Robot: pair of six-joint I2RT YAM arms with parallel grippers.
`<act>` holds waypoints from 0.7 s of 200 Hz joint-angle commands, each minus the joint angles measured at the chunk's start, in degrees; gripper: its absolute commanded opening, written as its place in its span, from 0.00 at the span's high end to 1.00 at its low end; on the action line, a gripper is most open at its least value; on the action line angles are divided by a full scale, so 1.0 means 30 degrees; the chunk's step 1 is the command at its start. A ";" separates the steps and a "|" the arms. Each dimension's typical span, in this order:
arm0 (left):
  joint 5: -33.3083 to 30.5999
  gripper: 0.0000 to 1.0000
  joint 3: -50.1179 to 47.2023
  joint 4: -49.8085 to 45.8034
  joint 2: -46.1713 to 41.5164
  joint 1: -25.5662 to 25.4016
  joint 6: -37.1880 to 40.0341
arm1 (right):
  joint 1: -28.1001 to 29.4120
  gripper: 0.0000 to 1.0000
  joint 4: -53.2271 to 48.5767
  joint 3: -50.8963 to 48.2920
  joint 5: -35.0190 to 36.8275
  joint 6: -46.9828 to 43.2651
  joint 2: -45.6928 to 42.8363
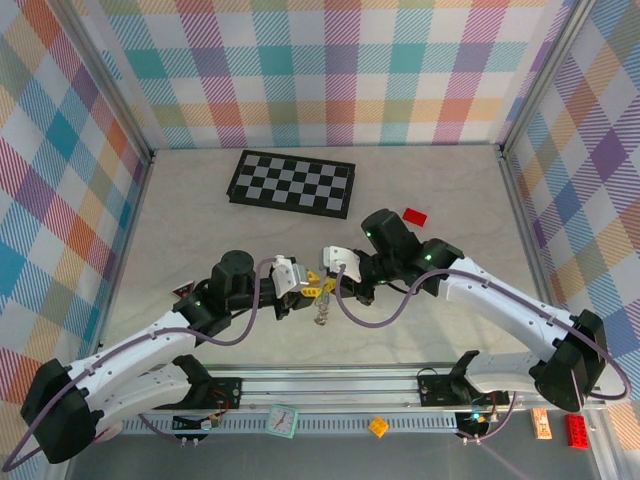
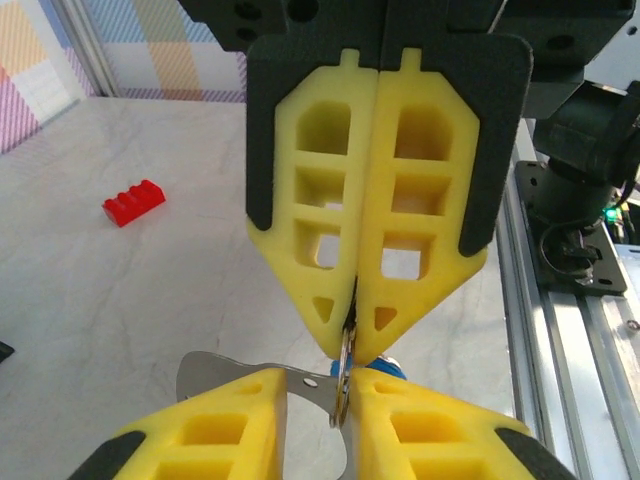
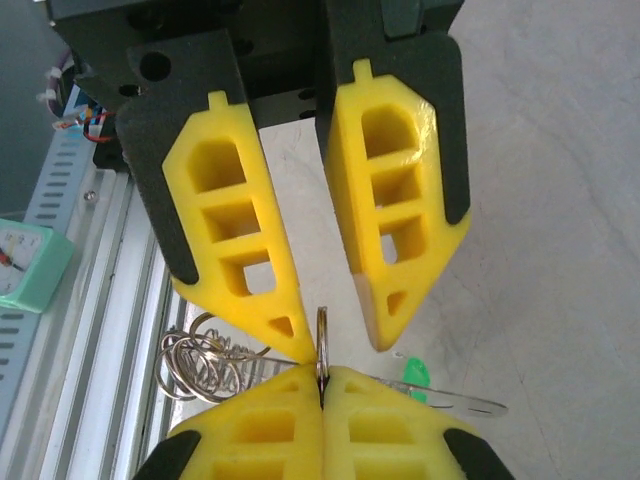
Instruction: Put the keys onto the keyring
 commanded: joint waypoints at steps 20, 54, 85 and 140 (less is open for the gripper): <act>0.0736 0.95 0.0950 -0.0889 0.0257 -0.0097 0.0665 | 0.0561 1.00 -0.1074 0.1198 0.0241 -0.1038 0.0329; 0.0869 1.00 0.0854 -0.0894 0.0153 -0.0102 0.0762 | 0.0410 0.82 0.0178 0.0552 0.0393 0.0820 -0.0264; 0.0737 1.00 -0.0381 0.1328 -0.0402 -0.0101 0.0007 | -0.0300 0.69 0.2306 -0.1484 0.0524 0.3922 -0.1848; 0.0408 1.00 -0.2030 0.4223 -0.1092 -0.0098 -0.0859 | -0.0453 0.67 0.5050 -0.4465 0.0716 0.7208 -0.3756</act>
